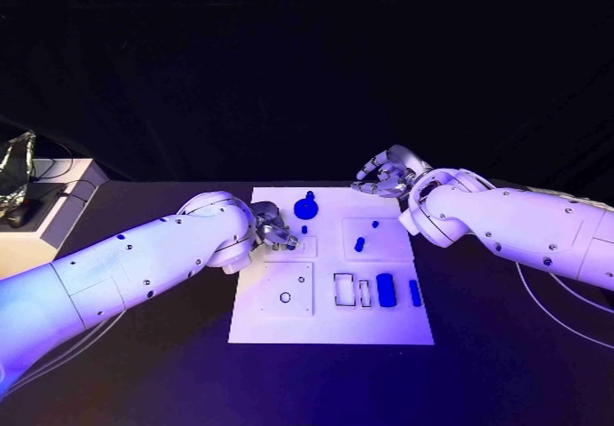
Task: Assemble the parts on the task board
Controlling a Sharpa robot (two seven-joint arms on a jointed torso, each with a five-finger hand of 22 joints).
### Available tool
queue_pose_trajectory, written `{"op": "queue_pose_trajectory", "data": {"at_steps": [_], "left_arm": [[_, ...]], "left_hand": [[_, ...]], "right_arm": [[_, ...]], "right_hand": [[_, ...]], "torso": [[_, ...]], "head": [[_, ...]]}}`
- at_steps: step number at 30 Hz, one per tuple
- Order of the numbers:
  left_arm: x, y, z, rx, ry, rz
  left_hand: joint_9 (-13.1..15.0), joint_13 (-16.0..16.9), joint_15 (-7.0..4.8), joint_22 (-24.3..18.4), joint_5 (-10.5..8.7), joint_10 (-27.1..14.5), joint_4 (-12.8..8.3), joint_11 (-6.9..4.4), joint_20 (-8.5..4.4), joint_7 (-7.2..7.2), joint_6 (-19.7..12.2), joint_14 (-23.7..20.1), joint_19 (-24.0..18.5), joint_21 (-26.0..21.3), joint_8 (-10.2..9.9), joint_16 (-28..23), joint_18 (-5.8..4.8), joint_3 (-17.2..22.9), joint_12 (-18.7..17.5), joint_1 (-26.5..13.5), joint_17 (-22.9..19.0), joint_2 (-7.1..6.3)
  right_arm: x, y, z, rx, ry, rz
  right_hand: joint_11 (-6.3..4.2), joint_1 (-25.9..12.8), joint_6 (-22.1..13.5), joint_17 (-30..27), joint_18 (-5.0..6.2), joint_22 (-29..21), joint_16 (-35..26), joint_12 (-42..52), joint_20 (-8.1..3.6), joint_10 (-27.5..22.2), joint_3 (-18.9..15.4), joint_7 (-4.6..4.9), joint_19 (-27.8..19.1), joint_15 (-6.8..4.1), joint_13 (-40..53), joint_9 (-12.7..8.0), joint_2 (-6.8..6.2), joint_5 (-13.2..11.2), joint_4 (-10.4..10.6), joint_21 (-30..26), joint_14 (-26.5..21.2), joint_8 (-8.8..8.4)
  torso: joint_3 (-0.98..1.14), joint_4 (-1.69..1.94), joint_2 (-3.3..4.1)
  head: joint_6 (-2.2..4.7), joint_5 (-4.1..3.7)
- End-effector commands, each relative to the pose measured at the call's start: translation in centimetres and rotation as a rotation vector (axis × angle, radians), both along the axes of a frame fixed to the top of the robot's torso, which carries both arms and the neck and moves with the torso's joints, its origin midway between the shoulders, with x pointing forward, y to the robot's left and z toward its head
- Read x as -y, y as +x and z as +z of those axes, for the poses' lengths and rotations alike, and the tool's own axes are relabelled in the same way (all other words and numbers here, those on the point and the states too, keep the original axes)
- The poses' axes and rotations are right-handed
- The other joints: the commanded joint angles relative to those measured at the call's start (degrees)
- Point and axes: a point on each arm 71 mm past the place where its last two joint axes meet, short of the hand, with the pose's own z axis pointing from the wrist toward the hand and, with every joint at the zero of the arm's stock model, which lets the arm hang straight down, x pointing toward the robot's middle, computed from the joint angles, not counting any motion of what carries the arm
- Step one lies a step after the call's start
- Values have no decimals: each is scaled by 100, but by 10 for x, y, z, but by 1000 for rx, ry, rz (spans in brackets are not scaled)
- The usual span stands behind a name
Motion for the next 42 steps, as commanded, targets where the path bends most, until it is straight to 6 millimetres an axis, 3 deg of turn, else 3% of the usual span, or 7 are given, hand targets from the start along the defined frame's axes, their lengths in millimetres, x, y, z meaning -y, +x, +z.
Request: {"op": "queue_pose_trajectory", "data": {"at_steps": [1,18,21,22,24,34,42], "left_arm": [[3,-1,-1,-11,-5,-12],[4,0,0,-10,-12,-6],[4,0,0,-9,-14,-5],[4,0,0,-9,-15,-5],[4,0,0,-9,-16,-4],[3,0,0,-8,-18,-1],[1,1,0,-8,-16,3]], "left_hand": [[-6,0,-32,402,16,-12,-8,-12,0,-253,251,595,19,6,-25,19,-103,-29,24,-75,1509,4],[-24,16,-39,407,-126,-14,264,-19,-8,-264,289,595,24,0,-68,19,-103,-410,12,-123,1509,-76],[-34,25,-41,409,-333,-15,397,-23,-11,-269,305,595,26,-3,-93,19,-104,-600,5,-98,1509,-119],[-41,26,-42,413,-604,-18,485,-24,-11,-270,315,595,28,-4,-110,19,-104,-693,-2,-61,1509,-121],[-47,34,-41,416,-804,-17,578,-22,-11,-268,323,595,30,-6,-126,19,-104,-779,-4,-21,1509,-138],[-53,40,-38,420,-1036,-18,743,-18,-9,-263,338,595,31,-8,-148,19,-105,-926,-12,44,1509,-196],[-53,40,-38,422,-1061,-18,761,-18,-8,-266,341,595,33,-8,-150,19,-105,-938,-14,62,1509,-194]], "right_arm": [[-1,0,0,4,-10,10],[1,0,0,3,-11,7],[1,0,0,3,-11,7],[1,0,0,3,-11,7],[1,0,0,3,-11,7],[2,0,0,5,-11,5],[3,0,0,5,-11,2]], "right_hand": [[-11,-44,-42,1089,-10,1253,-18,-24,-7,299,30,16,384,-12,1196,5,1,29,-6,-23,500,27],[-11,-44,-42,1089,-10,1253,-18,-24,-7,299,30,16,384,-12,1196,5,1,29,-6,-23,500,27],[-11,-44,-42,1089,-10,1253,-18,-24,-7,299,30,16,384,-12,1196,5,1,29,-6,-23,500,27],[-11,-44,-42,1089,-10,1253,-18,-24,-7,299,30,16,384,-12,1196,5,1,29,-6,-23,500,27],[-11,-44,-42,1089,-10,1253,-18,-24,-7,299,30,16,384,-12,1196,5,1,29,-6,-23,500,27],[-12,-57,-50,1083,-10,1253,-20,-28,-8,295,48,15,384,-13,1192,27,-9,55,-10,-24,498,34],[-12,-57,-50,1083,-10,1253,-20,-28,-8,295,48,15,384,-13,1192,27,-9,55,-10,-24,498,34]], "torso": [[1,3,-1],[2,4,0],[2,2,-1],[3,2,-2],[2,5,-1],[2,-1,2],[2,1,0]], "head": [[4,-4],[0,-9],[-1,-10],[-1,-10],[-1,-13],[0,-10],[-6,-12]]}}
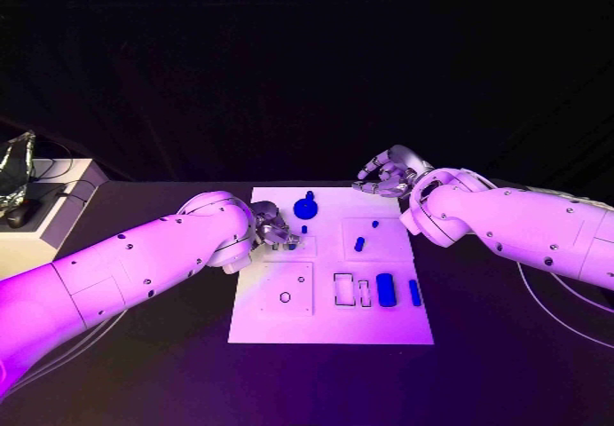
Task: Assemble the parts on the task board
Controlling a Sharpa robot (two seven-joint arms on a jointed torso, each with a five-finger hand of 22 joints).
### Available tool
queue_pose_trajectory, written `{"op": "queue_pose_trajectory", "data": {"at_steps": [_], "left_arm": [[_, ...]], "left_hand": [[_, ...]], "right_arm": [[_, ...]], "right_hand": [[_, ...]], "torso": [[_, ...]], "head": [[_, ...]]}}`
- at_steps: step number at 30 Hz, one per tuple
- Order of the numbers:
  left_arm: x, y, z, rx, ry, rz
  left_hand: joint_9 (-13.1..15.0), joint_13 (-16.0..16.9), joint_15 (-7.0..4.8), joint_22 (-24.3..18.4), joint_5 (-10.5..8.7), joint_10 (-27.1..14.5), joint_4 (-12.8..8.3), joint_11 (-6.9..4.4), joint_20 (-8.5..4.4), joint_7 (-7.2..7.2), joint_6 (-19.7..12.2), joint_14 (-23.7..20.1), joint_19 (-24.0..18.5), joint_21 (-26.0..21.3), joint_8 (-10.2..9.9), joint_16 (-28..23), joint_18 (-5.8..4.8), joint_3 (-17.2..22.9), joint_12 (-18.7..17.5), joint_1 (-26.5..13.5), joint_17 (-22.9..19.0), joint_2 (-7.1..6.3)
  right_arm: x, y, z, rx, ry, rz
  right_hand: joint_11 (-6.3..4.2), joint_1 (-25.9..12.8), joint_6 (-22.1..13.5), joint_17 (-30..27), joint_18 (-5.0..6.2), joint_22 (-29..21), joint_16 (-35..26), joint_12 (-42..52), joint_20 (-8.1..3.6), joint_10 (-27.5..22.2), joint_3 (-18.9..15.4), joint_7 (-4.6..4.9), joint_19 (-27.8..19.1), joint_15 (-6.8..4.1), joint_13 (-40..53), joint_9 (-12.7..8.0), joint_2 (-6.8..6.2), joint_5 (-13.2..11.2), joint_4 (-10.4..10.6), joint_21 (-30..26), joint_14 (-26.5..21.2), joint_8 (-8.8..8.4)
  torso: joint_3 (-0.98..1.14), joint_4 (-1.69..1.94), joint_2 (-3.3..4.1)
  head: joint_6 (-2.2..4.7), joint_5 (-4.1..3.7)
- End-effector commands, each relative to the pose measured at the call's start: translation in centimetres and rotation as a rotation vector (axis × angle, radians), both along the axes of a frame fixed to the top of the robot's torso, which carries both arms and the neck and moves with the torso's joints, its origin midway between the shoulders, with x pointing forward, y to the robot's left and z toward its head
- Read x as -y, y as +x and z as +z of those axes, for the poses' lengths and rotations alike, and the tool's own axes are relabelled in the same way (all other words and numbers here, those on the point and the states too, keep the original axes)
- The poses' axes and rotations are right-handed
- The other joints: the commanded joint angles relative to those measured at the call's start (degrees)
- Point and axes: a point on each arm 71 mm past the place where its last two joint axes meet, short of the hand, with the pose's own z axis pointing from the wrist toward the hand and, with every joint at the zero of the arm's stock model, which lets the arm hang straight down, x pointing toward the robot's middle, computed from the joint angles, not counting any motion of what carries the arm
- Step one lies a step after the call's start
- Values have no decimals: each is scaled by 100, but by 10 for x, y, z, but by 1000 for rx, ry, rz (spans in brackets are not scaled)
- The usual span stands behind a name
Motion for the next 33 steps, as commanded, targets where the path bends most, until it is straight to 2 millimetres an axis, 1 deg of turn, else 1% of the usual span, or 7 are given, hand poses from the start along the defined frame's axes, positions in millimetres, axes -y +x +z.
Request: {"op": "queue_pose_trajectory", "data": {"at_steps": [1,18,22,27,30,32,33], "left_arm": [[1,0,0,-5,-11,-5],[-2,-1,1,-13,-17,-4],[-2,-1,1,-11,-20,-2],[-2,-2,2,-10,-27,2],[-2,-2,2,-10,-32,4],[-2,-2,2,-10,-36,5],[-2,-2,2,-10,-37,6]], "left_hand": [[-7,2,-39,419,-43,-16,21,-20,-9,24,9,596,31,-9,-31,20,-104,-7,-14,72,1510,-7],[-6,10,-41,429,-72,-15,62,-20,-10,27,8,596,36,-8,-41,20,-106,-51,-16,179,1510,-28],[-6,19,-36,422,-197,-14,185,-15,-7,32,23,596,31,-14,-47,20,-104,-163,-16,175,1510,-61],[-5,17,-33,432,-472,-17,303,-12,-3,35,32,596,36,-13,-58,20,-106,-285,-27,222,1510,-48],[-7,20,-28,436,-724,-18,322,-6,1,42,38,596,38,-14,-69,20,-106,-396,-33,196,1510,-32],[-9,33,-23,433,-989,-14,330,-1,6,47,47,596,36,-18,-80,20,-105,-535,-30,122,1510,-28],[-9,32,-23,434,-996,-14,330,-1,7,47,47,596,36,-18,-80,20,-105,-539,-31,119,1510,-27]], "right_arm": [[0,0,0,5,-8,8],[2,-1,0,5,-9,5],[2,-1,0,6,-9,5],[2,-1,0,6,-9,4],[2,-1,0,6,-9,4],[2,-1,0,6,-9,3],[2,-1,0,6,-9,3]], "right_hand": [[-12,-57,-31,1083,-10,1250,-20,-28,-8,295,32,-4,384,-13,1194,4,-9,19,6,-24,499,34],[-12,-57,-31,1083,-10,1250,-20,-28,-8,295,32,-4,384,-13,1194,4,-9,19,6,-24,499,34],[-12,-57,-31,1083,-10,1250,-20,-28,-8,295,32,-4,384,-13,1194,4,-9,19,6,-24,499,34],[-12,-57,-31,1083,-10,1250,-20,-28,-8,295,32,-4,384,-13,1194,4,-9,19,6,-24,499,34],[-12,-57,-31,1083,-10,1250,-20,-28,-8,295,32,-4,384,-13,1194,4,-9,19,6,-24,499,34],[-12,-57,-31,1083,-10,1250,-20,-28,-8,295,32,-4,384,-13,1194,4,-9,19,6,-24,499,34],[-12,-57,-31,1083,-10,1250,-20,-28,-8,295,32,-4,384,-13,1194,4,-9,19,6,-24,499,34]], "torso": [[-1,-1,0],[-4,1,0],[-3,-2,2],[-1,-1,0],[1,1,0],[1,0,1],[1,0,1]], "head": [[-6,-4],[-17,-21],[-17,-20],[-19,-20],[-19,-25],[-18,-29],[-20,-30]]}}
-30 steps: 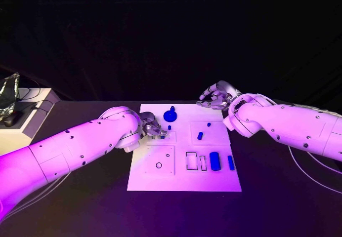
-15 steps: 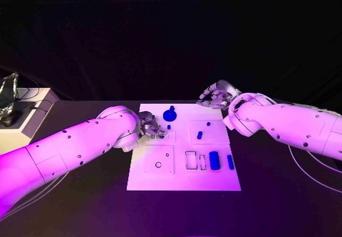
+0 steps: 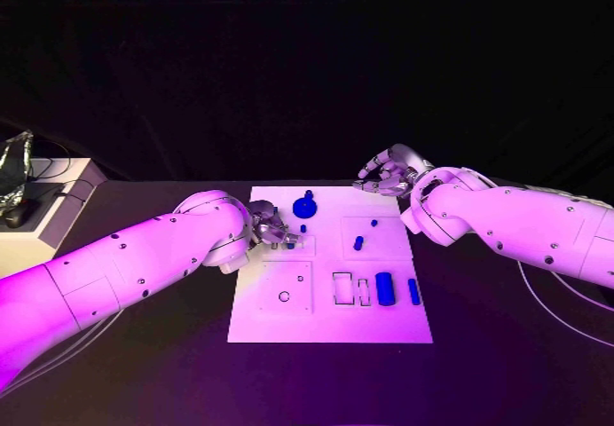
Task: Assemble the parts on the task board
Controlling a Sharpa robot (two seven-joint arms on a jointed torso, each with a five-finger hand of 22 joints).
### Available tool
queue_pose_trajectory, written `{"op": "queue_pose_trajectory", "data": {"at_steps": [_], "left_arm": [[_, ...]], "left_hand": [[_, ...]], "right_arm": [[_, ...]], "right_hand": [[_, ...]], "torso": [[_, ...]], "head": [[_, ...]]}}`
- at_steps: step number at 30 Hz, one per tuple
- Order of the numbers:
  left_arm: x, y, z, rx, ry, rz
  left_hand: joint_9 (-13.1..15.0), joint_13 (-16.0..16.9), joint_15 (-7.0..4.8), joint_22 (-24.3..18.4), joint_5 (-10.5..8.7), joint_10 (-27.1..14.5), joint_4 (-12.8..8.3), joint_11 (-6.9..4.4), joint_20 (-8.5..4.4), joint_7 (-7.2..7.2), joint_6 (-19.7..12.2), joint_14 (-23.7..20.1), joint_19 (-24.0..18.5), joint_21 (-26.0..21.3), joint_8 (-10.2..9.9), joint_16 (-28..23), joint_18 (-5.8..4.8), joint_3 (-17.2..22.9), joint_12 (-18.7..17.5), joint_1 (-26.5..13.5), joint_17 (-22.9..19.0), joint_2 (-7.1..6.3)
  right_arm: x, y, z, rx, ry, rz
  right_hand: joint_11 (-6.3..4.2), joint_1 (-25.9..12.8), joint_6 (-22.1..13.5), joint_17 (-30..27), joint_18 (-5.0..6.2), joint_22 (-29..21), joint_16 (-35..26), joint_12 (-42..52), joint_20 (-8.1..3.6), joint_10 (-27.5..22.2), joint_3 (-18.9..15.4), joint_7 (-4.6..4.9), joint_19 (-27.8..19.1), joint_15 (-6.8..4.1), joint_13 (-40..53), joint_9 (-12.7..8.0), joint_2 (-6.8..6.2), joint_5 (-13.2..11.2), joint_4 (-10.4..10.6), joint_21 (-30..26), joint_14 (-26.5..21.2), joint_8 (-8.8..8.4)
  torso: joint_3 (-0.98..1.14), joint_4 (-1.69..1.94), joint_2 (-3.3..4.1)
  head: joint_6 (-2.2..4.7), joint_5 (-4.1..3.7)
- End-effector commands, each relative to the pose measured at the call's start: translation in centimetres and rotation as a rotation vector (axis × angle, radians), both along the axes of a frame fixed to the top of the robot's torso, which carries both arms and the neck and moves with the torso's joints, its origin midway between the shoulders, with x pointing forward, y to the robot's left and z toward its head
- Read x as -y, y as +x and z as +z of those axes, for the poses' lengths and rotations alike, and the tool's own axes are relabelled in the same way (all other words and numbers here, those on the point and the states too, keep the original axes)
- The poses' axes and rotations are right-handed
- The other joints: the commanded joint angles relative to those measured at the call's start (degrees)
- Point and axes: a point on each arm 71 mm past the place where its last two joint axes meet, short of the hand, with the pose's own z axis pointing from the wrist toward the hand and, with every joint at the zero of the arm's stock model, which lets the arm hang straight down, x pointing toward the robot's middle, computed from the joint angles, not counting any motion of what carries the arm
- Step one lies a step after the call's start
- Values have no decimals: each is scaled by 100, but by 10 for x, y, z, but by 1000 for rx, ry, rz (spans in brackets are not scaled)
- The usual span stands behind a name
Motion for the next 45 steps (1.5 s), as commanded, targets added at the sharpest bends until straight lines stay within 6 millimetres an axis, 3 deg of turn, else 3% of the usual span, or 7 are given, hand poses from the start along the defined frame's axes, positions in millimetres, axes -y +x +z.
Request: {"op": "queue_pose_trajectory", "data": {"at_steps": [1,11,29,35,37,40,45], "left_arm": [[1,-1,1,-1,-22,0],[-3,-1,3,0,-24,4],[-19,5,30,29,-122,58],[-31,11,38,29,-164,98],[-35,13,40,23,-181,113],[-43,18,42,16,-209,140],[-56,28,42,12,-231,191]], "left_hand": [[-11,8,-23,433,-152,-14,7,-1,8,23,28,596,35,-19,-25,19,-104,-82,-32,-88,1510,27],[-8,5,-23,431,-423,-20,9,-2,10,20,29,596,33,-24,-37,19,-103,-304,-45,-116,1510,12],[-9,-90,-24,397,-473,-64,0,2,10,28,-6,596,11,-40,-53,19,-95,-346,-120,-72,1510,31],[3,-418,11,232,-447,-263,0,54,34,89,-172,574,-97,-119,-100,-14,-58,-448,-382,61,1433,67],[5,-780,53,127,-416,-476,1,106,62,149,-316,554,-169,-174,-148,-46,-35,-491,-668,154,1365,102],[-53,-1263,172,-148,-370,-842,2,247,148,311,-679,509,-361,-321,-344,-112,24,-572,-1051,318,1226,128],[-192,-1434,277,-213,-342,-1007,1,364,244,443,-911,500,-411,-364,-557,-121,40,-667,-1144,427,1204,149]], "right_arm": [[-1,0,0,7,-7,8],[1,-1,0,8,-7,4],[3,-1,0,11,-7,-1],[4,-1,1,15,-6,-4],[4,-1,1,16,-6,-4],[5,-1,1,17,-6,-6],[7,-1,1,18,-6,-9]], "right_hand": [[-12,-57,-32,1083,-10,1252,-21,-28,-8,295,33,-4,384,-13,1193,6,-9,20,6,-24,498,34],[-12,-57,-32,1083,-10,1252,-21,-28,-8,295,33,-4,384,-13,1193,6,-9,20,6,-24,498,34],[-12,-57,-32,1083,-10,1252,-21,-28,-8,295,33,-4,384,-13,1193,6,-9,20,6,-24,498,34],[-12,-57,-32,1083,-10,1252,-21,-28,-8,295,33,-4,384,-13,1193,6,-9,20,6,-24,498,34],[-12,-57,-32,1083,-10,1252,-21,-28,-8,295,33,-4,384,-13,1193,6,-9,20,6,-24,498,34],[-12,-57,-32,1083,-10,1252,-21,-28,-8,295,33,-4,384,-13,1193,6,-9,20,6,-24,498,34],[-12,-57,-32,1083,-10,1252,-21,-28,-8,295,33,-4,384,-13,1193,6,-9,20,6,-24,498,34]], "torso": [[1,-1,1],[0,-1,-1],[-6,2,3],[0,4,0],[-1,5,1],[-4,-1,7],[-3,-4,12]], "head": [[-2,-11],[-2,-15],[-3,-14],[12,-26],[20,-22],[41,-37],[77,-25]]}}
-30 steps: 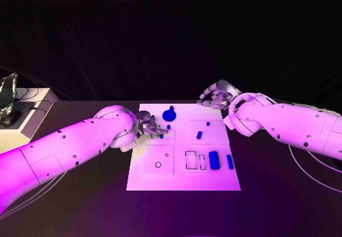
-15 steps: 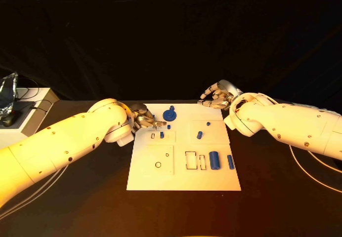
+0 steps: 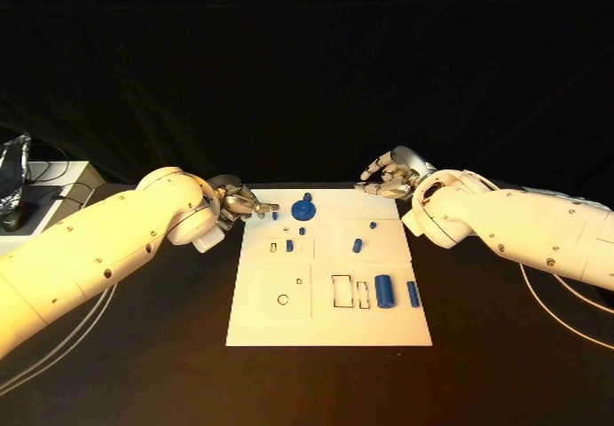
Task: Assemble the parts on the task board
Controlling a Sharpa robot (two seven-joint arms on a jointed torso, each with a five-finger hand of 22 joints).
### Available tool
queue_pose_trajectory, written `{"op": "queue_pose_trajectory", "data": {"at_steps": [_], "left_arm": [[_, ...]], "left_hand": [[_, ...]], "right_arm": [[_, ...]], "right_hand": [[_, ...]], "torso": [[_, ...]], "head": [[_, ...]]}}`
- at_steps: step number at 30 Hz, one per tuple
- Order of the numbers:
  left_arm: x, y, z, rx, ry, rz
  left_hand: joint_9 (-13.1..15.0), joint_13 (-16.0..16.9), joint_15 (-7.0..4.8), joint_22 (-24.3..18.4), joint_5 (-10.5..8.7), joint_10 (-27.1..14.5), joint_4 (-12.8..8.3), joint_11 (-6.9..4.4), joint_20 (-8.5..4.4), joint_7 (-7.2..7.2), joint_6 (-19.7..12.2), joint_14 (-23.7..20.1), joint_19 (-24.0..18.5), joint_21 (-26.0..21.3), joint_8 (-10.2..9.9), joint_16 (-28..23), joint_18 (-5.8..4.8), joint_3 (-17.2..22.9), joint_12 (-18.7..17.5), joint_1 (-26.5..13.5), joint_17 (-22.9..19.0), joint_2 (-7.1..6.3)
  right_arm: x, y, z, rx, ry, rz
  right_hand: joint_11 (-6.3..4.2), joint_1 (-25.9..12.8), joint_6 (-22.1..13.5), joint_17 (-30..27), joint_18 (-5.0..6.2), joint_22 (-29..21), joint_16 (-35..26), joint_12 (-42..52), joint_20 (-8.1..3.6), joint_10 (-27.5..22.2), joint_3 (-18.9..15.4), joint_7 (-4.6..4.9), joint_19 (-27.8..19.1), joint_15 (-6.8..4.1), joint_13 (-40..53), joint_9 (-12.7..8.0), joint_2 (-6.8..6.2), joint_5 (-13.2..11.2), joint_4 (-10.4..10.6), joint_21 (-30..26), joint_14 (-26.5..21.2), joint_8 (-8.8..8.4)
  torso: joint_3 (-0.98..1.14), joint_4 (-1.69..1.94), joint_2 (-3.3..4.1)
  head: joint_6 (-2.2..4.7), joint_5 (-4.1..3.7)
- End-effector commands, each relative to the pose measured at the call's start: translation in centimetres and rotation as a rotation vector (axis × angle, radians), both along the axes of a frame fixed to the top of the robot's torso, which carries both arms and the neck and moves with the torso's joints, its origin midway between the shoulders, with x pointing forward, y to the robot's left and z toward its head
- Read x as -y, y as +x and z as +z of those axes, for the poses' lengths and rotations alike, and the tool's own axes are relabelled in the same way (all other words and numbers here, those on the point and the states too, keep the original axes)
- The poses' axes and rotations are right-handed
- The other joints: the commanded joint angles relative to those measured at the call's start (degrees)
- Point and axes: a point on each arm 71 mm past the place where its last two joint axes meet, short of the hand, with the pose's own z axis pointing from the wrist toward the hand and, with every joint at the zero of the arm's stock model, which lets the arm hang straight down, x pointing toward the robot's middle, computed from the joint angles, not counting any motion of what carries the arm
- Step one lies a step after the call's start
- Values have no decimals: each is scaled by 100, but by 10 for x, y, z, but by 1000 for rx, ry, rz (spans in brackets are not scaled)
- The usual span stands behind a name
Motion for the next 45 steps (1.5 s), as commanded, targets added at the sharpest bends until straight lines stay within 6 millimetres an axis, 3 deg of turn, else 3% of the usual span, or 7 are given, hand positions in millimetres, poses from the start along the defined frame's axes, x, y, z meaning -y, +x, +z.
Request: {"op": "queue_pose_trajectory", "data": {"at_steps": [1,5,12,17,35,45], "left_arm": [[-5,5,-1,-15,-54,25],[-14,15,-3,-20,-56,66],[-22,29,-7,-25,-38,108],[-24,35,-8,-23,-16,125],[-10,44,-5,-9,-9,119],[-2,43,-1,-11,-13,93]], "left_hand": [[-39,-44,41,3,38,-64,10,27,39,24,-59,501,-1,-9,-54,-25,38,-44,-30,57,1205,-4],[-137,-166,108,-8,73,-207,15,103,100,109,-207,500,-11,-18,-183,-23,42,-149,-85,76,1206,18],[-170,-165,132,6,114,-237,15,127,126,133,-234,502,-4,-13,-212,-20,40,-170,-62,127,1211,40],[-175,-159,136,16,116,-240,17,131,131,137,-237,504,2,-9,-216,-17,38,-184,-52,129,1218,32],[-195,-130,151,42,124,-246,27,145,146,150,-246,511,19,4,-228,-5,33,-235,-14,105,1242,33],[-201,-91,154,77,125,-224,26,145,152,148,-231,523,41,20,-223,11,27,-254,29,94,1277,49]], "right_arm": [[0,-1,1,14,-5,5],[2,-1,1,15,-4,2],[2,-2,3,21,-2,1],[2,-2,5,25,0,3],[-1,-1,12,55,10,6],[-2,-1,13,63,13,7]], "right_hand": [[-12,-57,-32,1083,-10,1249,-21,-28,-8,295,33,-3,384,-13,1191,7,-9,20,6,-24,498,35],[-13,-80,-49,1073,-7,1243,-25,-33,-10,291,58,-4,379,-15,1186,43,-25,23,4,-38,496,43],[-13,-80,-49,1073,-7,1243,-25,-33,-10,291,58,-4,379,-15,1186,43,-25,23,4,-38,496,43],[-14,-80,-50,1074,-7,1243,-25,-31,-11,293,62,-5,380,-15,1188,47,-28,25,2,-37,496,45],[-14,-81,-57,1016,15,1192,-44,-89,-11,245,67,-5,337,-16,1139,55,-38,26,-1,-129,483,45],[-14,-81,-58,966,30,1160,-60,-109,-11,228,68,-4,310,-16,1121,57,-41,26,-1,-187,471,45]], "torso": [[-1,-8,13],[0,-5,21],[-4,-16,85],[-3,-29,131],[13,-74,253],[13,-77,249]], "head": [[39,13],[64,32],[106,70],[134,41],[206,90],[190,82]]}}
